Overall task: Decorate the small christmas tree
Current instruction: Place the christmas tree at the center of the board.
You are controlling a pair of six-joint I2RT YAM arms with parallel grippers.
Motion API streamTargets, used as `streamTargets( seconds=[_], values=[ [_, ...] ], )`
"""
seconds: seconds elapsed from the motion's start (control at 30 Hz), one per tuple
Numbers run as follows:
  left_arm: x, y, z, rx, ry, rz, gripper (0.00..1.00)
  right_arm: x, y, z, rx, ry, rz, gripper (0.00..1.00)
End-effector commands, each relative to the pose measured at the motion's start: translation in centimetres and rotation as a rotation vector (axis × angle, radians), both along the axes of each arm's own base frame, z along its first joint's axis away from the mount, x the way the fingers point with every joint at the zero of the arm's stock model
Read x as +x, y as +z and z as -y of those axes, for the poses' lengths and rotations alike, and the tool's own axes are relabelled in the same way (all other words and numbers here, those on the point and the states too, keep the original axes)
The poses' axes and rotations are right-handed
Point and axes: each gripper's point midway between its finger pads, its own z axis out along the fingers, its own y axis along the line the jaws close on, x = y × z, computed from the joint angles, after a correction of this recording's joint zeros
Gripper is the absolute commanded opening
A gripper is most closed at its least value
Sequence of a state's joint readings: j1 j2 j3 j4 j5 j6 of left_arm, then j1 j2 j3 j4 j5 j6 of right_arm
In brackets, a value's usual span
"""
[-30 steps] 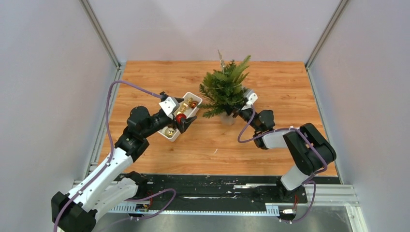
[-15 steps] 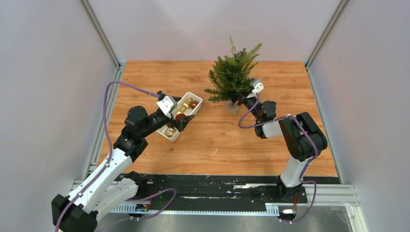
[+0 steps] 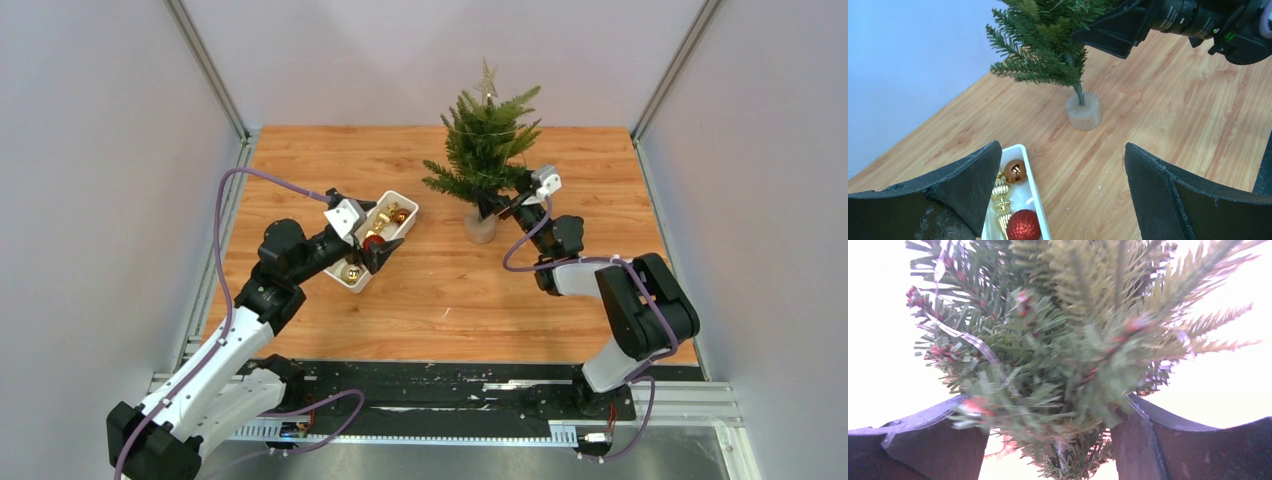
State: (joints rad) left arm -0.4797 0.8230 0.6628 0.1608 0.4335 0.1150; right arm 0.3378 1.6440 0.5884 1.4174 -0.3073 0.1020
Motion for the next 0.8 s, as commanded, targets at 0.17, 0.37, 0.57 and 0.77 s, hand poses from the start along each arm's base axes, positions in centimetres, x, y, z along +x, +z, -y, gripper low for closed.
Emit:
streamTargets(
  seconds=[0.17,0.37,0.57,0.77],
  values=[
    [0.1,1.3,-0.2,-0.010,-0.002,0.065,1.00,-1.6,-0.1,1.4,-0.014,-0.047,-0.028,0.77],
    [0.0,1.2,0.0,-0.013,-0.013,0.060,1.00,-2.9,-1.2,1.2,-0.022,-0.012,-0.054,0.78],
    [-0.1,1.3,0.0,-0.016,-0.014,0.064,1.00,-3.6,-0.8,0.9,-0.046,0.014,-0.062,0.78],
    [0.0,1.3,0.0,-0.018,-0.013,0.061,1.00,-4.4,-1.9,1.2,-0.070,0.014,-0.123,0.81]
  ],
)
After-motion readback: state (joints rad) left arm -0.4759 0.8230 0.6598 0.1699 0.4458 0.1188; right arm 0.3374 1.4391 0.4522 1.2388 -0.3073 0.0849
